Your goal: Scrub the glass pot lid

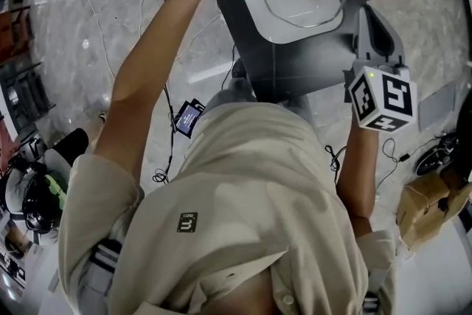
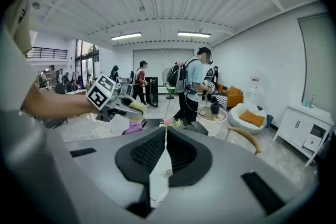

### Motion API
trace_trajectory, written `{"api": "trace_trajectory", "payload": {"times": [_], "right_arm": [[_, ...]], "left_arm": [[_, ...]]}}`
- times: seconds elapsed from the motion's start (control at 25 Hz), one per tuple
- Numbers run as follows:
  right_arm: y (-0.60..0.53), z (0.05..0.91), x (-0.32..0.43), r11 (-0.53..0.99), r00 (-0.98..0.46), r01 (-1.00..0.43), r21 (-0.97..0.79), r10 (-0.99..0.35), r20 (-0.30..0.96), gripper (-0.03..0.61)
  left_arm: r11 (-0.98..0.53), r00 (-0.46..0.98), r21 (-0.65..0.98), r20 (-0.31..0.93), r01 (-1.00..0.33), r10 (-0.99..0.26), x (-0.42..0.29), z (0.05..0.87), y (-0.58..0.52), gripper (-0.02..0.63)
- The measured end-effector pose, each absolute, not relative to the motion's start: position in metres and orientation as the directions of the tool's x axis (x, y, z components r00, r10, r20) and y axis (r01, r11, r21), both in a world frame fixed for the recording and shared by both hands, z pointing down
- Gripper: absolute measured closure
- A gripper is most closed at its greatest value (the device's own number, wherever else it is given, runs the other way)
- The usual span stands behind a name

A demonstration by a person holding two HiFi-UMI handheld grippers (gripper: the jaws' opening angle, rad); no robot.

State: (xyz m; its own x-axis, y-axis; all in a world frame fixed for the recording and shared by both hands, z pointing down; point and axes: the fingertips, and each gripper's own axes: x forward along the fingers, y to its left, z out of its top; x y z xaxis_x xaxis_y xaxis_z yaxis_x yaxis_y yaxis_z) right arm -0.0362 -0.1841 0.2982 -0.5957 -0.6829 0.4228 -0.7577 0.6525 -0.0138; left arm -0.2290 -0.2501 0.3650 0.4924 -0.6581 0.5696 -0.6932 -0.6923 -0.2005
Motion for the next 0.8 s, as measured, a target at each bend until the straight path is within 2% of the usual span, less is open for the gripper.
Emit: {"api": "trace_trajectory", "payload": {"times": [0.2, 0.44, 0.8], "right_arm": [[-0.172, 0.269, -0.030, 0.628, -0.579, -0.779, 0.001, -0.719, 0.384, 0.553], [-0.157, 0.236, -0.021, 0.613, -0.575, -0.790, 0.005, -0.745, 0.338, 0.552], [-0.135, 0.190, -0.022, 0.622, -0.595, -0.782, 0.044, -0.765, 0.247, 0.554]], "left_arm": [[-0.681, 0.562, -0.175, 0.440, -0.711, -0.700, -0.224, 0.295, -0.214, 0.568], [-0.660, 0.601, -0.221, 0.282, -0.718, -0.748, -0.213, 0.215, -0.170, 0.567], [-0.562, 0.564, -0.304, 0.090, -0.769, -0.821, -0.207, 0.133, -0.102, 0.566]]}}
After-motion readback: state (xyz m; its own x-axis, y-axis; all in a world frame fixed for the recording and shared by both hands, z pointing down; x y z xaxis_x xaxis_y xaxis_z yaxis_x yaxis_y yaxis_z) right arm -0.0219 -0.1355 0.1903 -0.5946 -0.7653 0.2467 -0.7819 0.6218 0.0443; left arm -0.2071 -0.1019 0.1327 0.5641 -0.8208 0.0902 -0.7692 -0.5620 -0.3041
